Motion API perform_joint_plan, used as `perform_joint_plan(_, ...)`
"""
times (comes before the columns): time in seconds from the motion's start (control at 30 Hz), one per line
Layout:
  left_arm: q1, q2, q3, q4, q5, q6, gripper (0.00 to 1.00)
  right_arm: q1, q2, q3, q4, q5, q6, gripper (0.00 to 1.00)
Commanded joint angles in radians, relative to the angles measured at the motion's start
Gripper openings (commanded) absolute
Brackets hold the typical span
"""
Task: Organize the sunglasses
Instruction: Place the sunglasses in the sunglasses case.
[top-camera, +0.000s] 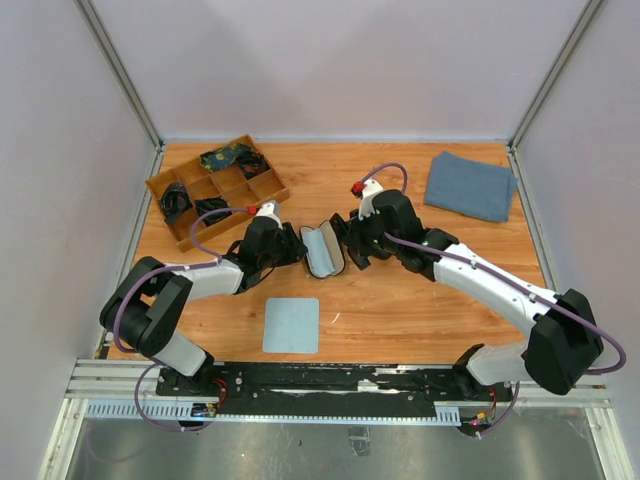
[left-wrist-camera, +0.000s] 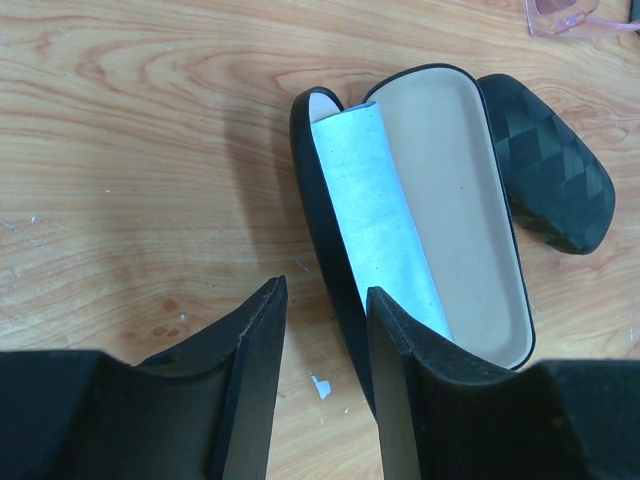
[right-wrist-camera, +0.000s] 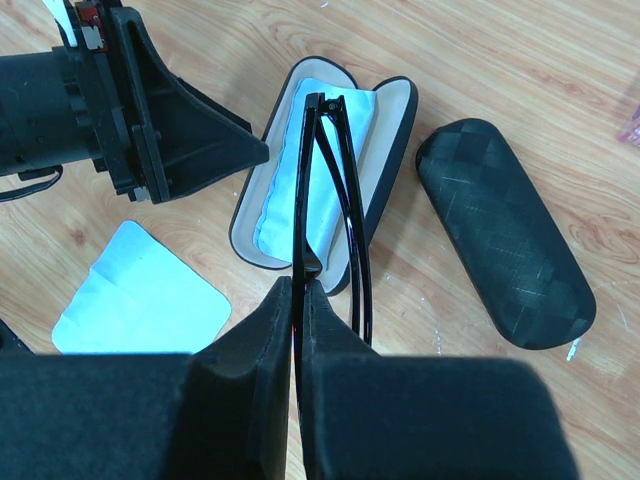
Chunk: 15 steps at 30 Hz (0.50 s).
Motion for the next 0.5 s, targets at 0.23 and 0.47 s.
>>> perform_joint_plan(0.23,0.011,0.009,-0.031,0.049,-0.008,-0.003,0.37,0.009,0.053,0.048,0.023,-0.021,0.055,0.01)
perform_joint_plan(0.47,0.011,0.009,-0.048,0.054,-0.015,0.001,0.35,0.033,0.087,0.058,0.039,-0.009,0.081,0.01)
